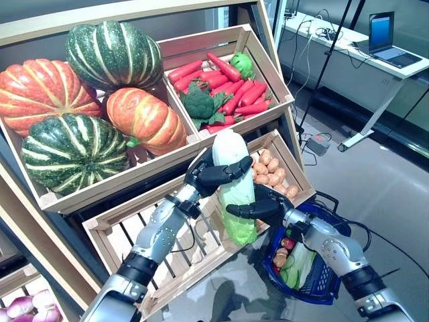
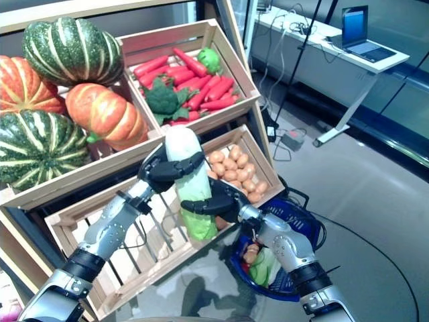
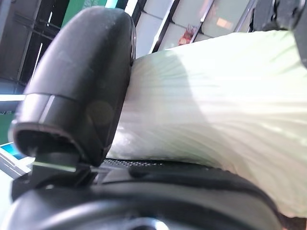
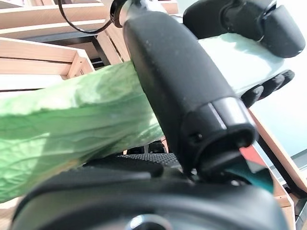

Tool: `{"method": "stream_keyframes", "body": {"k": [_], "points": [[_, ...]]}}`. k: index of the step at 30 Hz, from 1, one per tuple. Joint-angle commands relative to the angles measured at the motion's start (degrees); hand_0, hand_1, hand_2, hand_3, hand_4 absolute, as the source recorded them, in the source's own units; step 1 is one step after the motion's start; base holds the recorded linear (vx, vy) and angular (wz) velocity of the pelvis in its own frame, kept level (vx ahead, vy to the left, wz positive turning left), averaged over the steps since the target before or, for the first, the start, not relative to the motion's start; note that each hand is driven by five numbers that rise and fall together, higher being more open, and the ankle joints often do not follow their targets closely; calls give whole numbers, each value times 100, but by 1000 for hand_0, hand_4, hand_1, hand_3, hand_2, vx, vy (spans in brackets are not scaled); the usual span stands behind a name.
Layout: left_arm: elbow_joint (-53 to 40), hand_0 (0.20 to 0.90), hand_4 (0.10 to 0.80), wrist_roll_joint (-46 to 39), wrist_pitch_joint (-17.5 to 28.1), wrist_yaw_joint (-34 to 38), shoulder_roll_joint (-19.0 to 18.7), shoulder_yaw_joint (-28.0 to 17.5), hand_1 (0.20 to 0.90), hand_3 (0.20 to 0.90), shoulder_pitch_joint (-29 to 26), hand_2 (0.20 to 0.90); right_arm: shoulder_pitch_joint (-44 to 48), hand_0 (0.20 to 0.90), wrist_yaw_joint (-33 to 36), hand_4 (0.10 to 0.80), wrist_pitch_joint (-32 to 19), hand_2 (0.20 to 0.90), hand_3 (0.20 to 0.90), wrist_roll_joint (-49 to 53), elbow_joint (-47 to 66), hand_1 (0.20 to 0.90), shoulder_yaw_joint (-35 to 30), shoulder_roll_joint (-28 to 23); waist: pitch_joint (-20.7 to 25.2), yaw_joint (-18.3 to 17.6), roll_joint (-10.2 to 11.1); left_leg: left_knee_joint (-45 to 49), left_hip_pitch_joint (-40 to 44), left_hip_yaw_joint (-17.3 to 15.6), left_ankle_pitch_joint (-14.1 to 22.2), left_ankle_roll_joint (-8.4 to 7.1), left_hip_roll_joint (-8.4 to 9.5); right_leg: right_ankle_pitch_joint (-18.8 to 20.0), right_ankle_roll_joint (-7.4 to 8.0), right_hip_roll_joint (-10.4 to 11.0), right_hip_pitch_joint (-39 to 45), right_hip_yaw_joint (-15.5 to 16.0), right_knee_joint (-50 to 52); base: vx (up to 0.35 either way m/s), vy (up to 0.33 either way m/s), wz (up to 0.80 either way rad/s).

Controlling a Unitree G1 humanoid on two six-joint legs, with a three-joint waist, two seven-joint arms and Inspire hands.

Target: Put vegetables into the basket

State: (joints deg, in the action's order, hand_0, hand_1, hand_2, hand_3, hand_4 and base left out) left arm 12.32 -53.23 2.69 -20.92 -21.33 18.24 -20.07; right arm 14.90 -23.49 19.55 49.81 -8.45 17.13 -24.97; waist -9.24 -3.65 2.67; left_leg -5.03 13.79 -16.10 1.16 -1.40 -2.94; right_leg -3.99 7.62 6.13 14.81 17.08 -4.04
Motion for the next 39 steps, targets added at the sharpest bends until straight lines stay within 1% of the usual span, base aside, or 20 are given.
{"method": "stream_keyframes", "body": {"k": [1,3,7,8,9,11,20,28,29,30,34,39], "points": [[-433,300,400,-816,226,-800,815,318,300,300,-413,300,847,900,-195,800,-677,900,900,50,433,900,179,354,565,-21,-63,3,36,-66,502,44,90,56,-416,-336,-155,-176,-96,1,9,-6],[-487,300,400,-974,170,-967,913,411,300,300,-424,300,934,900,-180,800,-602,900,900,79,348,900,208,304,561,-18,-46,3,44,-59,507,47,93,55,-423,-341,-143,-195,-96,-1,1,-6],[-574,300,400,-1146,110,-1097,1086,526,300,300,-450,300,1043,900,-126,800,-704,900,900,51,92,900,276,346,551,-4,-31,3,62,-52,519,50,91,60,-427,-332,-121,-181,-96,0,0,0],[-635,300,400,-1197,131,-1087,1091,588,300,300,-445,300,1058,338,-116,425,-742,338,338,124,59,338,287,363,548,2,-31,3,61,-45,519,48,91,60,-428,-329,-117,-180,-96,0,0,0],[-677,300,400,-1212,125,-1095,1118,604,300,300,-430,300,1051,300,-126,400,-750,300,300,160,55,300,287,372,549,4,-31,3,61,-39,520,47,91,63,-430,-330,-116,-181,-96,0,-4,3],[-732,300,400,-1202,107,-1099,1138,605,300,300,-414,300,1047,300,-82,400,-732,300,300,216,47,300,259,387,551,5,-32,3,66,-37,522,47,89,63,-432,-328,-108,-174,-96,0,0,0],[-932,300,400,-1151,76,-990,943,545,300,300,-420,300,941,300,-20,400,-753,300,300,201,45,300,159,367,539,3,-56,3,58,-27,517,48,91,75,-426,-315,-117,-155,-96,0,0,0],[-969,300,400,-1063,-9,-968,815,309,300,300,-377,300,718,300,-12,400,-750,300,300,164,-21,300,-12,322,540,-17,-70,3,59,-44,515,56,90,73,-423,-305,-124,-164,-96,0,0,0],[-981,364,442,-1001,-46,-945,797,283,364,364,-366,364,664,300,-23,400,-762,300,300,148,-46,300,-38,307,539,-21,-71,3,59,-52,515,57,88,76,-419,-303,-126,-161,-96,0,0,0],[-982,900,800,-945,-128,-952,776,257,900,900,-352,900,606,300,-41,400,-758,300,300,135,-56,300,-75,282,541,-25,-70,3,59,-63,515,59,88,78,-414,-301,-127,-157,-96,0,0,0],[-985,900,800,-843,-194,-946,599,121,900,900,-260,900,354,300,-23,400,-764,300,300,42,-129,300,-202,197,534,-42,-77,3,66,-86,522,64,86,82,-402,-300,-132,-173,-96,0,0,0],[-957,900,800,-745,-219,-892,326,-301,900,900,-43,900,-193,300,47,400,-865,300,300,3,-347,300,-576,44,518,-86,-90,3,70,-123,525,77,78,79,-395,-303,-141,-202,-96,0,0,0]]}}
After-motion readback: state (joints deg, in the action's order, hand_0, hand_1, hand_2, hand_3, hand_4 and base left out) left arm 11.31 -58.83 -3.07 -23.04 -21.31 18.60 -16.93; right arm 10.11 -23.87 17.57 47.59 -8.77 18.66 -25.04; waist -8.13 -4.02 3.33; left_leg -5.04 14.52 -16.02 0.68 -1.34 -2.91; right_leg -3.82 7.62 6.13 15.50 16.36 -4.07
